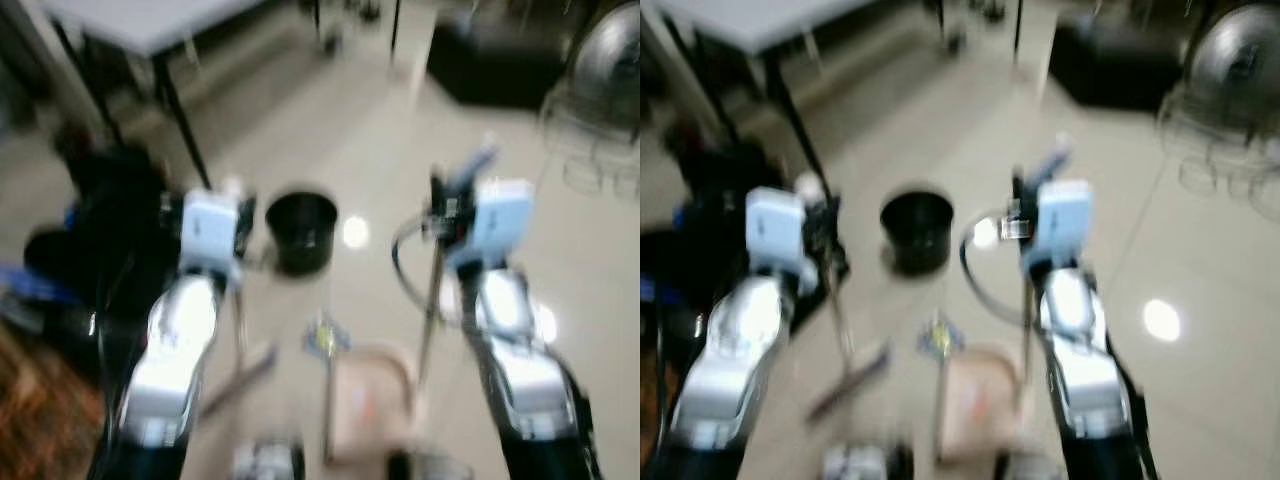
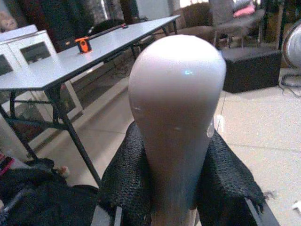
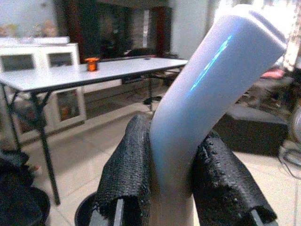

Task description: Sweep floor

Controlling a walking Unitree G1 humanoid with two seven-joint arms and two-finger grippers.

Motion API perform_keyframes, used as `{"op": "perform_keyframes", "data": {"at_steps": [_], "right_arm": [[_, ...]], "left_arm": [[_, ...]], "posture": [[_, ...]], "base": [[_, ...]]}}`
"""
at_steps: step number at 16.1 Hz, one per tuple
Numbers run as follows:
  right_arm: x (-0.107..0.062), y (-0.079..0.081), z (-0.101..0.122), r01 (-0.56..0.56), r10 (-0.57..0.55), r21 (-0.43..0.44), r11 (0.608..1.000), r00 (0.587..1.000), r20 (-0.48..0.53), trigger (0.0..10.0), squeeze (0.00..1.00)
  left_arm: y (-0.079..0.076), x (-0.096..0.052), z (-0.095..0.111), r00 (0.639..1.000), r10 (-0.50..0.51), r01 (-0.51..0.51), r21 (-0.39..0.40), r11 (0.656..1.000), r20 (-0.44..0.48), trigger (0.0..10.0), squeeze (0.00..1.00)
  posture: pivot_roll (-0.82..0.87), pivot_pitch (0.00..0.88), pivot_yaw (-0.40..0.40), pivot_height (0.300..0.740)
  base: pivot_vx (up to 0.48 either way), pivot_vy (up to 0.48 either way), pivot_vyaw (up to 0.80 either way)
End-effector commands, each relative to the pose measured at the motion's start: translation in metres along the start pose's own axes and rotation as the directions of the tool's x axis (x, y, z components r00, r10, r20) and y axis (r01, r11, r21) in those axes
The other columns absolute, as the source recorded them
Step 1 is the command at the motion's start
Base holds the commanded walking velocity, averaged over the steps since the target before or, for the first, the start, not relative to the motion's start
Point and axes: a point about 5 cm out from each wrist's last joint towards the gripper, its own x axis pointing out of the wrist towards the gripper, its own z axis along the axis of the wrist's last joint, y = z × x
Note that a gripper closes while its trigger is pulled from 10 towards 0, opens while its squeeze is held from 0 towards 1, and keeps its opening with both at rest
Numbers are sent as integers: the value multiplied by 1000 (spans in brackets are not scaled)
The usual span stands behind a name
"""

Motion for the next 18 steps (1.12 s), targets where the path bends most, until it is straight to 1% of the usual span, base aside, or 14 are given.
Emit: {"op": "perform_keyframes", "data": {"at_steps": [1,7,9,11,13,14,16,17,18], "right_arm": [[1,-5,9,14,-13,-9,1000,999,38,10000,0],[-1,-12,8,37,-36,-33,999,999,24,10000,0],[-4,-16,7,54,-54,-11,998,998,18,10000,0],[-3,-17,7,52,-51,-15,999,998,20,10000,0],[-3,-16,7,43,-42,-34,998,999,25,10000,0],[0,-16,7,36,-34,-61,997,999,41,10000,0],[5,-19,6,36,-32,-88,995,998,48,10000,0],[7,-21,5,37,-32,-111,993,998,49,10000,0],[11,-25,2,53,-45,-165,985,998,52,10000,0]], "left_arm": [[1,2,12,999,3,-3,3,1000,48,10000,0],[-2,5,11,999,-6,6,-2,1000,45,10000,0],[-4,7,11,999,-8,8,-7,1000,48,10000,0],[-5,7,12,999,-7,7,-9,1000,50,10000,0],[-3,7,11,999,-4,5,-7,1000,47,10000,0],[-2,9,9,999,0,0,-7,1000,40,10000,0],[-3,13,7,999,1,0,-31,1000,33,10000,0],[-5,14,6,1000,-5,6,-40,999,29,10000,0],[-7,18,3,1000,2,-1,-53,999,24,10000,0]], "posture": [[31,185,52,740],[21,177,57,740],[21,176,56,740],[22,176,54,740],[23,179,52,740],[22,180,53,740],[22,185,55,740],[21,187,56,740],[16,197,65,740]], "base": [[364,0,0],[363,0,0],[360,0,0],[360,0,0],[336,0,0],[285,0,0],[129,0,0],[0,0,0],[0,0,0]]}}
